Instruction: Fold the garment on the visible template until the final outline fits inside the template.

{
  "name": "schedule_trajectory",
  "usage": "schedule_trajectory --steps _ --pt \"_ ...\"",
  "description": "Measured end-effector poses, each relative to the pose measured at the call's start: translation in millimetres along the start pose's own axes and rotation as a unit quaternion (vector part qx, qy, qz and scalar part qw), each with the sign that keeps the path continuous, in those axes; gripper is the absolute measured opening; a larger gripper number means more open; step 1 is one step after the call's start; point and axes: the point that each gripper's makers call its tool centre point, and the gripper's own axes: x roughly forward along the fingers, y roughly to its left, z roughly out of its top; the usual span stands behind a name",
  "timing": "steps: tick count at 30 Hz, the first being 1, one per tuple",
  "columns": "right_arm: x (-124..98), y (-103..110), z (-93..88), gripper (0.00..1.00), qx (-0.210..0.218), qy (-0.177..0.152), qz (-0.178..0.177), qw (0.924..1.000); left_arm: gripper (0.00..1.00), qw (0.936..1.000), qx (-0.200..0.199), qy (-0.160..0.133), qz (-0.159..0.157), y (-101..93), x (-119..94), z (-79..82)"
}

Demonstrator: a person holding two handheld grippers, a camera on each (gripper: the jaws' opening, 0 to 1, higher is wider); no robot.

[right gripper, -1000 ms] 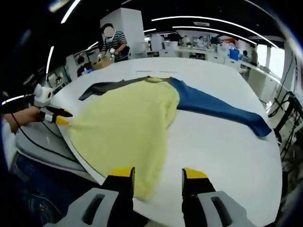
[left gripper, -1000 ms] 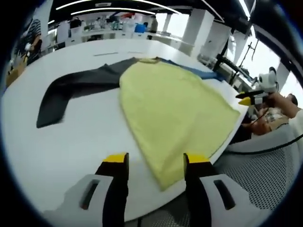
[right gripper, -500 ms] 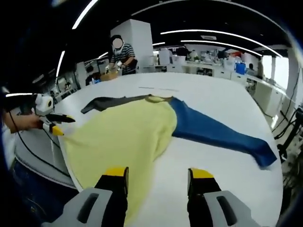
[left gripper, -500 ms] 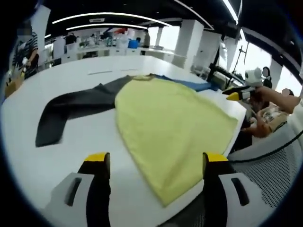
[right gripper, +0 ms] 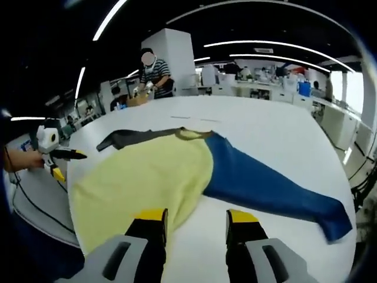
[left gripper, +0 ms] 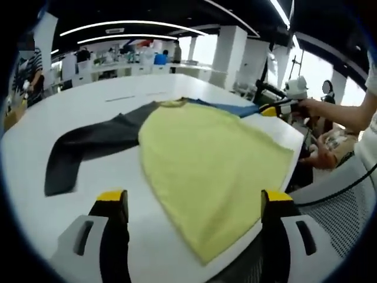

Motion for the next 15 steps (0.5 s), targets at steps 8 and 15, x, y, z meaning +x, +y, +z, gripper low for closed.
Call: schedule_trajectory --steps 8,15 --pt "22.1 -12.5 5.8 0.31 -0.025 0.016 0.002 0.9996 0.98 0.9998 -0.001 -0.011 -0.013 -5.5 5.1 10.3" --pt "38.9 -14.2 3.4 0.28 -0.08 0.045 0.016 0.9956 0.99 0.9997 -0.001 -0.019 -0.018 -8.2 7.1 17.1"
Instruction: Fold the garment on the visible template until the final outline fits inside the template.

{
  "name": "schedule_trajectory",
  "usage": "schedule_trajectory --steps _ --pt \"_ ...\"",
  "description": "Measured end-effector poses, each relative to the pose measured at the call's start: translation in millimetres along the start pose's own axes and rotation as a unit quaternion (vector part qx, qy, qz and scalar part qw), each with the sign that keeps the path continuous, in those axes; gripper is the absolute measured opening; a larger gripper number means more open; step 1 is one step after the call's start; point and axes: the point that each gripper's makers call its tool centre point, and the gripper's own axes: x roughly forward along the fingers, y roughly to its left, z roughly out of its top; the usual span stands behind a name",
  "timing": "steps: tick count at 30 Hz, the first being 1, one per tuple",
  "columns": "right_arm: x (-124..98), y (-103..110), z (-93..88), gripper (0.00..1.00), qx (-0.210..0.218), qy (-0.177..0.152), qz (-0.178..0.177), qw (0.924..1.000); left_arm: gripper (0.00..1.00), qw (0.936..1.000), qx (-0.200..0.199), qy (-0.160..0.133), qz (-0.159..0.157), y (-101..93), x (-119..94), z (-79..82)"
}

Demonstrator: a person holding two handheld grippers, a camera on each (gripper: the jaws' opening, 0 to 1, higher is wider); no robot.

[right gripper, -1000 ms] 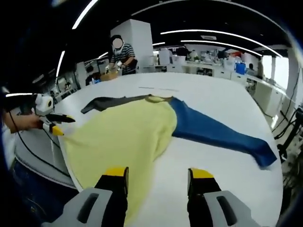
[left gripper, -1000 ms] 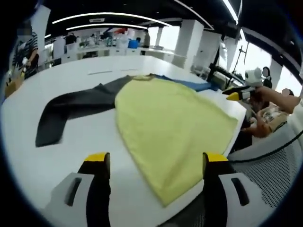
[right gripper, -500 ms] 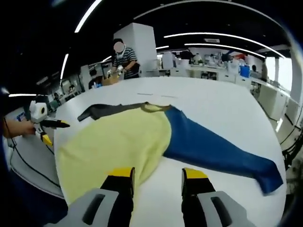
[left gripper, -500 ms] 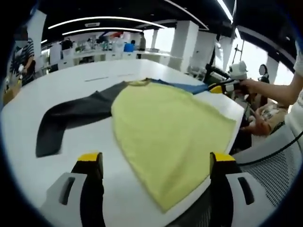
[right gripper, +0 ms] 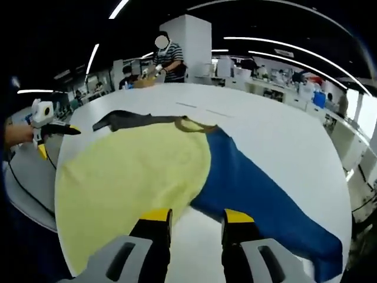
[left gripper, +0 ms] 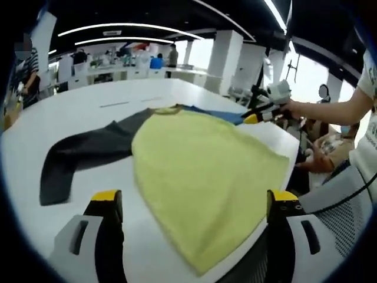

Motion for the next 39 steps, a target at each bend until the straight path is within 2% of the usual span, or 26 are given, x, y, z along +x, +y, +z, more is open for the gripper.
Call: schedule_trajectory --steps 5,9,20,33,39 --pt "9.6 -3.4 -1.6 0.23 -0.035 0.014 0.002 0.9993 0.99 1.0 -0.007 -0.004 0.003 1.5 -0.4 1.6" --pt "16.3 -1.6 -1.1 0.13 -0.053 0.024 0.013 0.9982 0.99 0.9999 -0.01 0.0 0.003 0.5 -0.4 -0.9" --pt "33.5 2.1 -7.8 0.09 -0.122 0.065 0.029 0.99 0.96 0.9996 -0.026 0.002 0.005 -1.3 -3.8 -5.9" --pt "41.0 -1.8 -8.4 0.0 -0.123 0.071 0.024 0.9896 0.93 0.9992 -0.037 0.001 0.016 5.0 -6.8 -7.9" --pt "38.6 -7.6 -7.2 0.0 -0.113 0.071 0.013 0.9909 0.92 0.9989 -0.043 -0.002 0.015 6.4 -7.3 -6.8"
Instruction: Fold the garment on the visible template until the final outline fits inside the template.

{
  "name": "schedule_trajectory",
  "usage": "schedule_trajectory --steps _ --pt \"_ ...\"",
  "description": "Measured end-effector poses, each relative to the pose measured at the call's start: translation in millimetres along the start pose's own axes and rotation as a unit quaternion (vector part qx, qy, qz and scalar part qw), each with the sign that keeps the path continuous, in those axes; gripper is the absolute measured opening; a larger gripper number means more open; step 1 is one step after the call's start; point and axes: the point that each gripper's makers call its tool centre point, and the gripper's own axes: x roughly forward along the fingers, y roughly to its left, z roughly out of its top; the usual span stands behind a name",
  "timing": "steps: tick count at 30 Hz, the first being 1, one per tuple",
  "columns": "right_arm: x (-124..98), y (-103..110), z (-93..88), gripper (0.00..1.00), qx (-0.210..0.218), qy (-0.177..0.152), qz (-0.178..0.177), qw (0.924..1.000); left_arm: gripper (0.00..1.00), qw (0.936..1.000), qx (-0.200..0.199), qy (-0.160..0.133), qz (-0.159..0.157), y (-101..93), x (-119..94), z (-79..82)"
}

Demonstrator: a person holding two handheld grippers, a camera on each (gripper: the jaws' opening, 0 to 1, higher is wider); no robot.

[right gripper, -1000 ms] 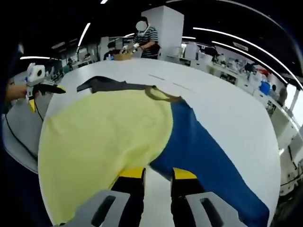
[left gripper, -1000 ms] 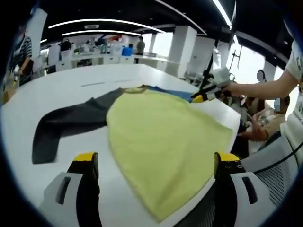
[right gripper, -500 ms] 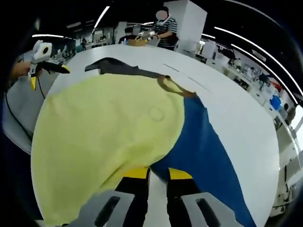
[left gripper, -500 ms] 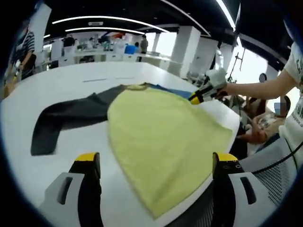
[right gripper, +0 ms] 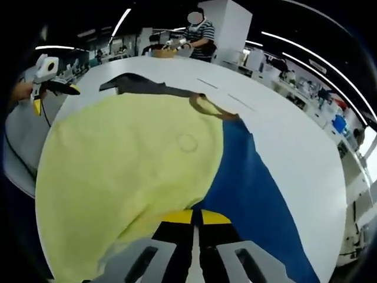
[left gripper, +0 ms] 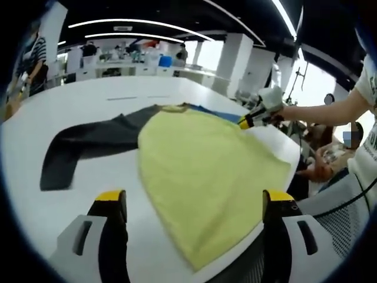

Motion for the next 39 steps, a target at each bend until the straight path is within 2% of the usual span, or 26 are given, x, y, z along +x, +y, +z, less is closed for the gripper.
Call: schedule_trajectory --steps 8,12,16,20,23,25,28,33,39 --pt "-10.0 -20.7 7.5 0.0 0.003 -0.008 -0.043 0.999 0.91 1.0 -0.004 -0.004 0.001 1.2 -1.4 0.4" --pt "-11.3 -28.9 9.6 0.0 0.009 -0.011 -0.056 0.9984 0.91 1.0 -0.003 -0.005 0.0 0.5 -1.2 0.8" --pt "-11.2 -28.6 9.2 0.0 0.012 -0.009 -0.056 0.9983 0.9 1.0 -0.001 -0.005 -0.002 0.0 -0.6 1.1" --pt "-12.4 -28.8 9.9 0.0 0.039 -0.018 -0.057 0.9974 0.91 1.0 0.001 -0.006 -0.003 -0.5 -0.2 2.2" --pt "-17.8 -31.5 13.9 0.01 0.081 -0.038 -0.055 0.9945 0.92 0.9999 0.002 -0.012 -0.002 -1.1 -0.5 5.2" --pt "-21.1 -33.1 12.4 0.05 0.093 -0.037 -0.055 0.9935 0.93 0.9999 0.003 -0.017 -0.001 -1.2 -0.6 7.3" --pt "-27.4 -35.9 10.4 0.16 0.134 -0.045 -0.054 0.9885 0.94 0.9998 0.008 -0.017 0.001 -1.0 0.2 7.3" --pt "-38.9 -38.8 6.9 0.35 0.157 -0.048 -0.06 0.9845 0.95 0.9998 0.012 -0.017 -0.003 -4.0 1.1 7.5" --pt "-56.9 -42.5 -3.3 0.54 0.196 -0.045 -0.086 0.9757 0.96 0.9997 0.015 -0.017 -0.002 -5.0 1.3 7.6"
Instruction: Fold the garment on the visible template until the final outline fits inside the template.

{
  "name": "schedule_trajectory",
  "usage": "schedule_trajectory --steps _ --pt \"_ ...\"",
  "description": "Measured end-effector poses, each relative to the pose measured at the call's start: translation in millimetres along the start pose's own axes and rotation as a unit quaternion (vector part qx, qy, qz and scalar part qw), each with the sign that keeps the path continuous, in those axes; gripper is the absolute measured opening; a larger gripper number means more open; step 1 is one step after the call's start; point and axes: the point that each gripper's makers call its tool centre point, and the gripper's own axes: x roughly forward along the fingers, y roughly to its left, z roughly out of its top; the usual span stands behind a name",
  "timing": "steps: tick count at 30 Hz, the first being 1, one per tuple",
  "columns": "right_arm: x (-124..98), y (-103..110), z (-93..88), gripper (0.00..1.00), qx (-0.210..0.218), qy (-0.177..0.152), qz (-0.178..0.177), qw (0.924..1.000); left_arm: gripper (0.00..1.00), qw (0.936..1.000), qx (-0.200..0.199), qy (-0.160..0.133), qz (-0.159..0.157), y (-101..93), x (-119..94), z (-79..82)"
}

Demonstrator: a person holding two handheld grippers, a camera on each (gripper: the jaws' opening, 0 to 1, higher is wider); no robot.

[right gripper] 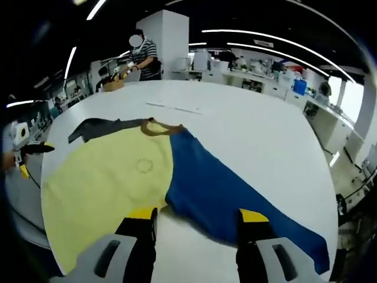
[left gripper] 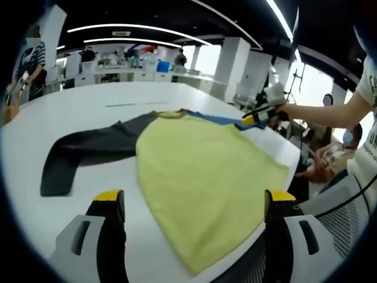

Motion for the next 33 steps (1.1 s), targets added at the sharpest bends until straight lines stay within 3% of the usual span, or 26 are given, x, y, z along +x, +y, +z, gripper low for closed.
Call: schedule_trajectory --steps 15,18,28,33 --pt "-37.7 -47.9 -48.3 0.61 0.084 0.025 -0.057 0.9945 0.97 1.0 0.004 0.002 -0.003 -1.9 1.1 -1.2" --pt "-44.7 -60.1 -56.3 0.61 0.099 0.025 -0.073 0.992 0.98 0.9999 -0.002 -0.01 -0.005 -3.4 1.0 2.8" --pt "-63.1 -97.3 -80.7 0.56 0.161 0.025 -0.129 0.9781 0.96 1.0 0.0 -0.001 -0.001 -4.1 -0.7 -0.8" --pt "-67.2 -112.1 -88.6 0.49 0.169 0.028 -0.159 0.9724 0.96 1.0 -0.004 -0.005 -0.003 -6.6 -0.3 1.7"
